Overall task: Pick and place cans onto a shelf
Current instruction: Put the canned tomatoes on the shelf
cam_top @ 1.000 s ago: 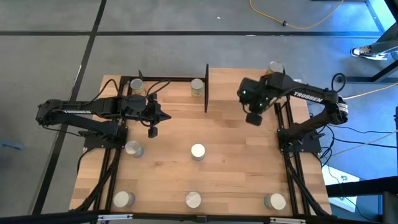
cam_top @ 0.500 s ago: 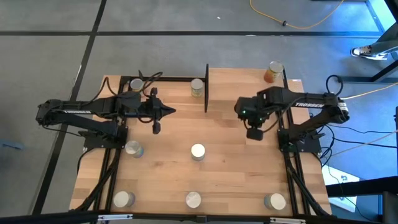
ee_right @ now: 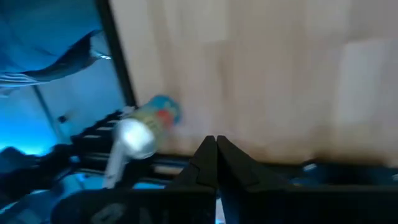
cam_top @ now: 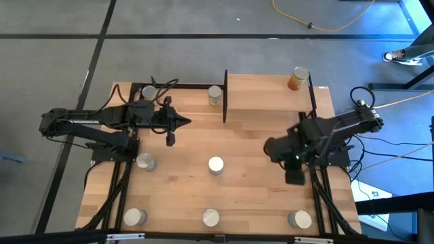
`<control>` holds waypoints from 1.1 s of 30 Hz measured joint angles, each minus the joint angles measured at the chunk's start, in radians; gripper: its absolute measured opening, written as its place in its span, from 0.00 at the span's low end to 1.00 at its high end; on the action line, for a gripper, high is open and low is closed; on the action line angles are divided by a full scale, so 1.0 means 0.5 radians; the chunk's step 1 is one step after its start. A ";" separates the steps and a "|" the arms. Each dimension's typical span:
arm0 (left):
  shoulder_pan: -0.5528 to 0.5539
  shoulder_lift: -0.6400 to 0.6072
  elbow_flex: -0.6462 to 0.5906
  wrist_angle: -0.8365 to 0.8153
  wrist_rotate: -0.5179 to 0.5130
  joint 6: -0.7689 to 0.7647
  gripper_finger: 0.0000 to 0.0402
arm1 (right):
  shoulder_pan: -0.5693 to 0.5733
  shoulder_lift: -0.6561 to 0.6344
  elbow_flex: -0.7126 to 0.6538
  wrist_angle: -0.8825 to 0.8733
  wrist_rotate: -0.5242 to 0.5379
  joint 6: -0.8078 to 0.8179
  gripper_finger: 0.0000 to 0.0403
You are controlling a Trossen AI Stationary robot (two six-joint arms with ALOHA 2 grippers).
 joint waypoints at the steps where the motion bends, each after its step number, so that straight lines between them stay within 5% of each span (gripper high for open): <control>1: 0.000 0.000 0.000 -0.013 0.002 0.000 0.00 | 0.066 -0.014 0.000 0.023 -0.006 0.099 0.01; 12: 0.000 0.000 0.000 -0.042 0.003 -0.012 0.00 | 0.427 -0.035 0.000 0.081 0.112 0.811 0.05; 20: 0.000 0.000 0.000 -0.045 0.003 -0.012 0.00 | 0.526 -0.036 0.000 0.166 0.293 0.723 0.15; 33: -0.001 0.000 -0.003 -0.088 0.003 -0.011 0.00 | 0.975 0.051 0.000 0.209 0.293 0.682 0.16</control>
